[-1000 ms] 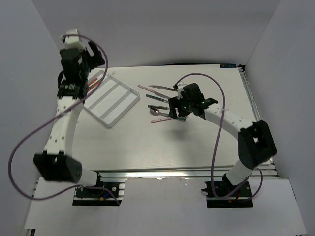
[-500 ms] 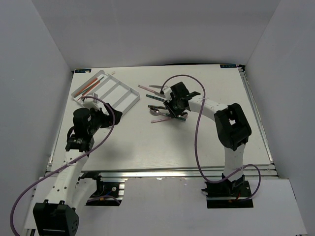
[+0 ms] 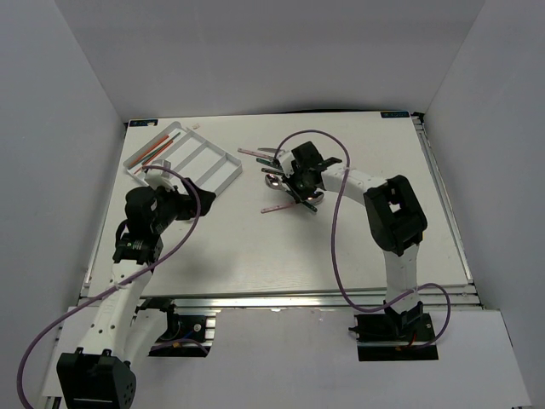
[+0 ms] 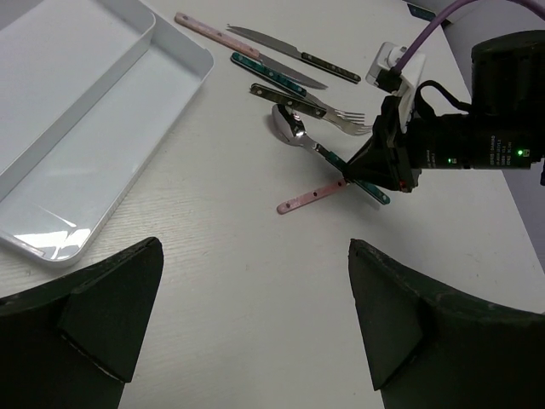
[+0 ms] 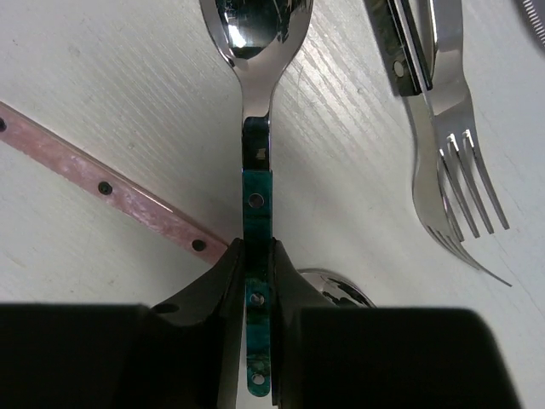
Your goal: Sort the eating utensils into containers
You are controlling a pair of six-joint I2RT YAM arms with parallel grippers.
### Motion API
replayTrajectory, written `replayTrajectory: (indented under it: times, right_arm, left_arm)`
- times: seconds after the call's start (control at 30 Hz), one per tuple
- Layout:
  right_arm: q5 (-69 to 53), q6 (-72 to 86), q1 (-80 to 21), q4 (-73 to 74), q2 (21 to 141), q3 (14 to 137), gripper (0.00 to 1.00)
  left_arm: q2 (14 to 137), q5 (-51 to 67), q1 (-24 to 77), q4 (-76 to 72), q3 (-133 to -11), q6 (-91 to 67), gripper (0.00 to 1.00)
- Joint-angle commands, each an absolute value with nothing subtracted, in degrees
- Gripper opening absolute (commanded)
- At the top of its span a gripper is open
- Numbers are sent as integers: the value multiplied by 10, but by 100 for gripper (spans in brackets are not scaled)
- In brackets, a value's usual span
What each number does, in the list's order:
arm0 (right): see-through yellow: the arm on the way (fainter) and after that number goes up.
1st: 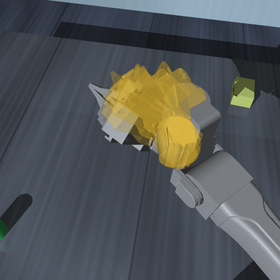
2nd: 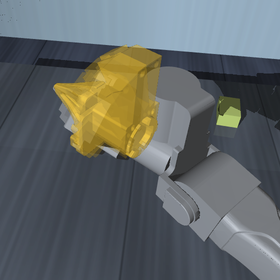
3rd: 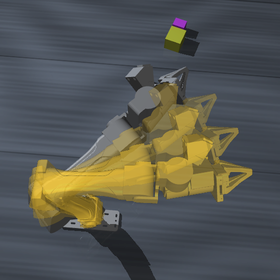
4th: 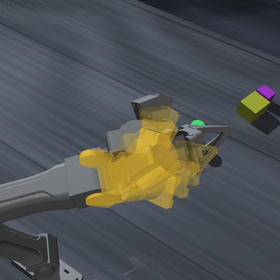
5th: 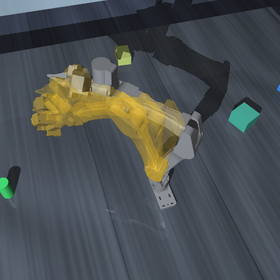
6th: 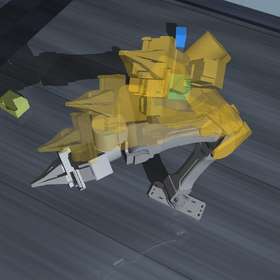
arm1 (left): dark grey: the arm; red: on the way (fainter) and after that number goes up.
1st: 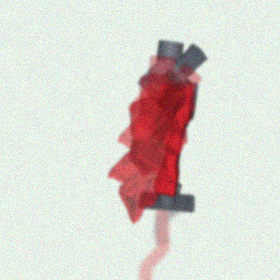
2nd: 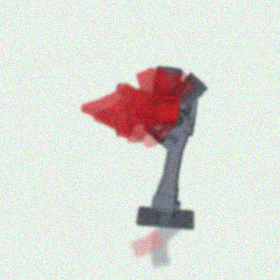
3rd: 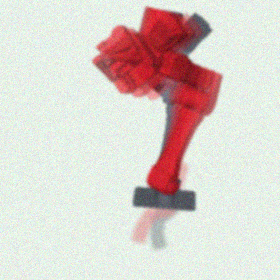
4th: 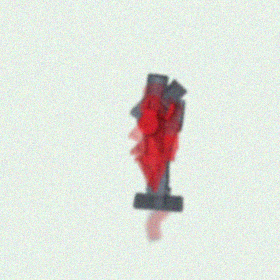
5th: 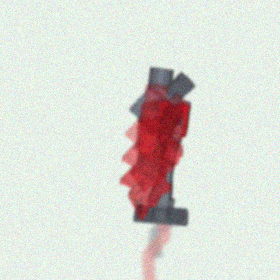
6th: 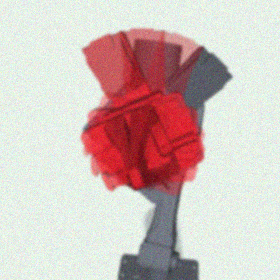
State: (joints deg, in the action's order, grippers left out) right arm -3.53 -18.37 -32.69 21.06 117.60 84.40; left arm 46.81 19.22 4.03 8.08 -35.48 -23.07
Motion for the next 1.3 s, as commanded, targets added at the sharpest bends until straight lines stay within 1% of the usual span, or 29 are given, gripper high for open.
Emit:
replayTrajectory:
  times: [0.0, 0.17, 0.23, 0.27, 0.3, 0.37, 0.4, 0.43, 0.47, 0.5, 0.53, 0.63, 0.73, 0.83, 0.97, 1.0, 1.03, 1.07, 1.1, 1.17, 1.2, 1.23, 1.27]
  right_arm:
    - [-47, -192, -327, 234, 1152, 844, 0]
    - [-85, -171, -328, 223, 1058, 830, 0]
    - [-114, -152, -328, 214, 1013, 817, 0]
    - [-124, -138, -328, 209, 998, 812, 0]
    - [-147, -98, -328, 190, 983, 797, 0]
    - [-170, -38, -328, 156, 937, 772, 0]
    - [-178, 34, -328, 114, 923, 758, 0]
    - [-192, 65, -328, 99, 898, 732, 0]
    - [-206, 91, -329, 90, 887, 722, 0]
    - [-221, 135, -330, 62, 877, 711, 0]
    - [-233, 152, -333, 53, 858, 703, 0]
    - [-243, 190, -353, 8, 814, 673, 0]
    - [-238, 210, -375, -13, 785, 660, 0]
    - [-229, 209, -394, -3, 777, 670, 0]
    - [-219, 208, -414, -3, 766, 670, 0]
    - [-216, 208, -417, -3, 765, 669, 0]
    - [-215, 208, -421, -3, 763, 669, 0]
    - [-214, 208, -422, -4, 762, 668, 0]
    - [-212, 208, -424, -4, 762, 668, 0]
    - [-207, 207, -424, -4, 761, 668, 0]
    - [-181, 207, -422, -2, 753, 660, 17]
    - [-181, 207, -422, -2, 753, 660, 28]
    - [-154, 207, -420, 0, 739, 655, 40]
  left_arm:
    - [455, 205, 43, 65, -354, -237, 98]
    - [455, 207, 43, 31, -349, -271, 98]
    - [462, 214, 44, 8, -341, -319, 98]
    - [465, 232, 46, -47, -336, -344, 98]
    - [474, 242, 57, -83, -320, -404, 98]
    - [482, 229, 87, -173, -308, -455, 98]
    - [489, 209, 111, -188, -308, -474, 98]
    - [507, 187, 161, -194, -321, -475, 98]
    - [518, 149, 186, -207, -330, -476, 98]
    - [532, 137, 211, -217, -338, -481, 98]
    - [561, 128, 248, -225, -357, -483, 98]
    - [598, 92, 295, -254, -378, -483, 98]
    - [637, 84, 318, -285, -395, -491, 97]
    - [664, 74, 340, -312, -409, -497, 94]
    - [693, 62, 351, -285, -432, -492, 74]
    - [702, 60, 351, -276, -439, -492, 66]
    - [706, 59, 352, -270, -440, -492, 63]
    - [708, 58, 352, -265, -441, -490, 56]
    - [708, 56, 352, -262, -442, -490, 33]
    - [705, 44, 352, -232, -448, -482, 11]
    - [697, -1, 351, -138, -484, -450, 0]
    - [697, -2, 351, -137, -484, -427, 0]
    - [696, -37, 348, -94, -530, -401, 0]
